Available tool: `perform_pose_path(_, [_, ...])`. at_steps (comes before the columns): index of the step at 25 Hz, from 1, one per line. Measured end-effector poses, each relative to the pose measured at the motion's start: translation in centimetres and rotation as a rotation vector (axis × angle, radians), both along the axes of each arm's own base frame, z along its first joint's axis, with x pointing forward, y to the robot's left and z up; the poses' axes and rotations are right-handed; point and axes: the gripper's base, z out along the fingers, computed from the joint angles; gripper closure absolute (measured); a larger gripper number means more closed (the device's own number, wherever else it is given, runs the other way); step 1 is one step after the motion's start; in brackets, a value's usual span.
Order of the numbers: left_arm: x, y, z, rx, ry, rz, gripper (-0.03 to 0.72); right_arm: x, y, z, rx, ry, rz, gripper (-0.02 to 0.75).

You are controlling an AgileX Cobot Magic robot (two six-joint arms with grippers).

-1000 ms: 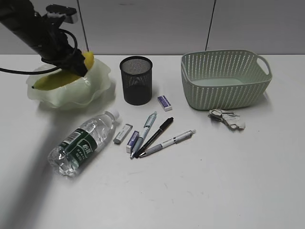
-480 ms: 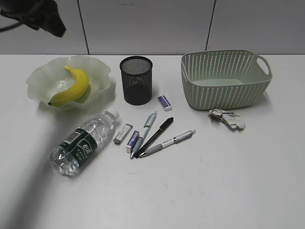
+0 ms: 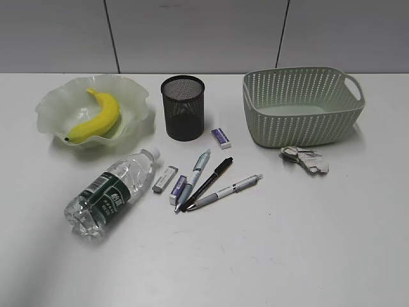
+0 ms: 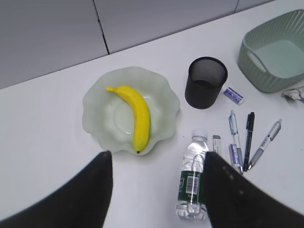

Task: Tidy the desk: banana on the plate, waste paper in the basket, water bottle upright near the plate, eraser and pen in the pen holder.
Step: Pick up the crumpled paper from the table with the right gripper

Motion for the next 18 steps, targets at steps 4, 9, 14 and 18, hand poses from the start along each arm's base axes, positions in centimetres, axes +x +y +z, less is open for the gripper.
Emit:
perform_pose_path(4, [-7.0,1.4,-0.5,-0.027,-0.058,0.022,0.247,0.0,0.0,0.0,0.0,0.0,0.0,0.376])
perform_pose_path(9, [-14.2,3.5,-6.1,-0.007,-0.087,0.109,0.252,0.0,0.0,0.0,0.001,0.0,0.001,0.376])
perform_pose_path(14, [-19.2,4.7,-13.6,-0.002,-0.128,0.13,0.254,0.0,0.0,0.0,0.0,0.0,0.001,0.377])
perform_pose_path(18, [-21.3,4.8,-18.0,-0.074,-0.194,0.136,0.255,0.1,0.7,0.1,0.071,0.002,0.051,0.387])
